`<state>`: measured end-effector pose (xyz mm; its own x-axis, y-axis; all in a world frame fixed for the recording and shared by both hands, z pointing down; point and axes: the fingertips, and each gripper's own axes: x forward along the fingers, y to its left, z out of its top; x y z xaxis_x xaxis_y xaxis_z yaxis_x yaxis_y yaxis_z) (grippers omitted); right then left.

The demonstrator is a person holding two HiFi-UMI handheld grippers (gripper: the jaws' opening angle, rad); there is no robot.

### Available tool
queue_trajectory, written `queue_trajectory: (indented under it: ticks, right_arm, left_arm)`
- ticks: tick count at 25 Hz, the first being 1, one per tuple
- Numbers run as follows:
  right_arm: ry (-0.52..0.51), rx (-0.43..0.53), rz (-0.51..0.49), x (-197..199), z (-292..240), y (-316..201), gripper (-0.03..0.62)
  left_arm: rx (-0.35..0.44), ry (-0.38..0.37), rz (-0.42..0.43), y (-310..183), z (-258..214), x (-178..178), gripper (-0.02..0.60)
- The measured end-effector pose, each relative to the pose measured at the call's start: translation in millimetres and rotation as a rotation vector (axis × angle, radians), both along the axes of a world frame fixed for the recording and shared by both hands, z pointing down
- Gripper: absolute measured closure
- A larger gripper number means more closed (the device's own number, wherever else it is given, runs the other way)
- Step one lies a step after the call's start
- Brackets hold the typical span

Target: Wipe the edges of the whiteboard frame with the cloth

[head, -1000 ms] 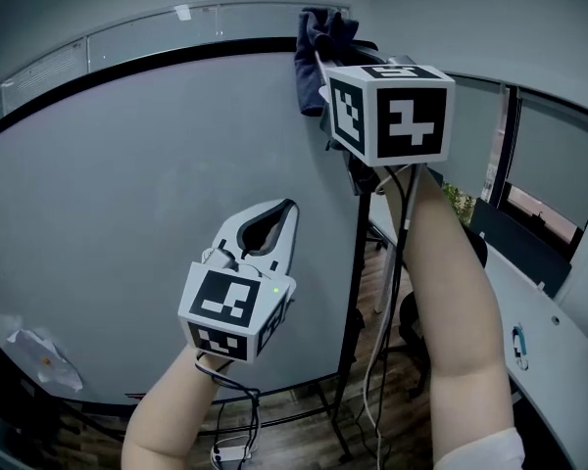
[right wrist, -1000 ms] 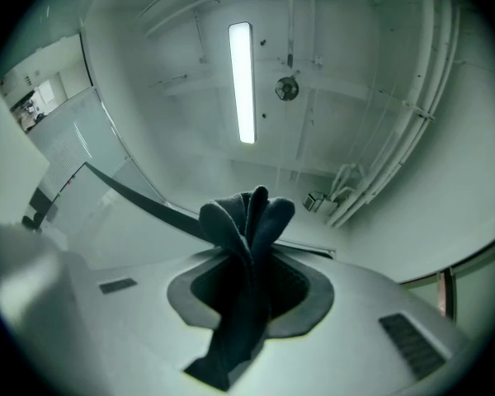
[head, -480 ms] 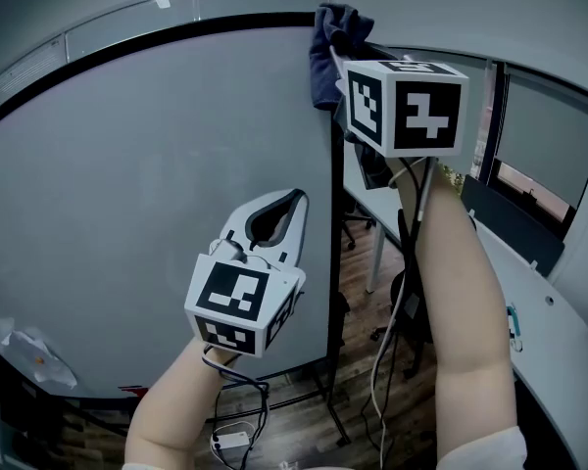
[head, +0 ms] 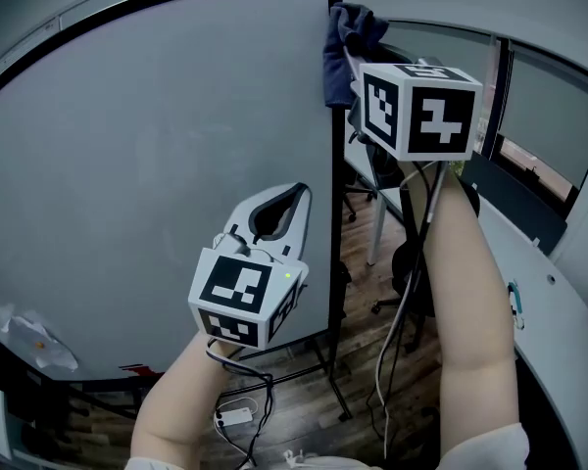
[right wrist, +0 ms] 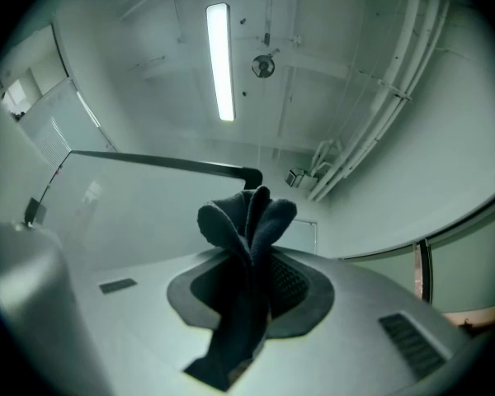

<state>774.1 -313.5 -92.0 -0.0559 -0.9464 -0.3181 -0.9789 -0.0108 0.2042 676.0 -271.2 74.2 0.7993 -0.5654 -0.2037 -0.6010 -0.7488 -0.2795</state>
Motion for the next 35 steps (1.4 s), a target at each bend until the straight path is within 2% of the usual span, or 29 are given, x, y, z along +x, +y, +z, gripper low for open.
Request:
queue_trajectory:
  ticks: [5, 9, 16, 26, 30, 35]
  right_arm:
    - [0.046, -0.027, 0.043, 9, 42, -2, 0.519]
    - [0.059, -0.031, 0.074, 6, 68, -1, 0.520]
    - [0.048, -0.078, 0.076, 5, 110, 1, 0.520]
    - [0.014, -0.148, 0.084, 5, 188, 0, 0.520]
    - [0.038, -0.187, 0.096, 3, 219, 0, 0.520]
    - [0.016, -0.244, 0.084, 5, 262, -1, 0.520]
  left_arm:
    - [-0.039, -0.031, 0.019, 4, 29, 11, 0.563]
    - [-0.066, -0.020, 0.029, 8, 43, 13, 0.563]
    - [-0.127, -0.022, 0.030, 7, 77, 13, 0.563]
    - [-0.172, -0.067, 0.014, 3, 129, 12, 0.563]
    - [-0.221, -0.061, 0.007, -1, 151, 11, 0.563]
    - [-0.268, -0.065, 0.002, -2, 185, 12, 0.563]
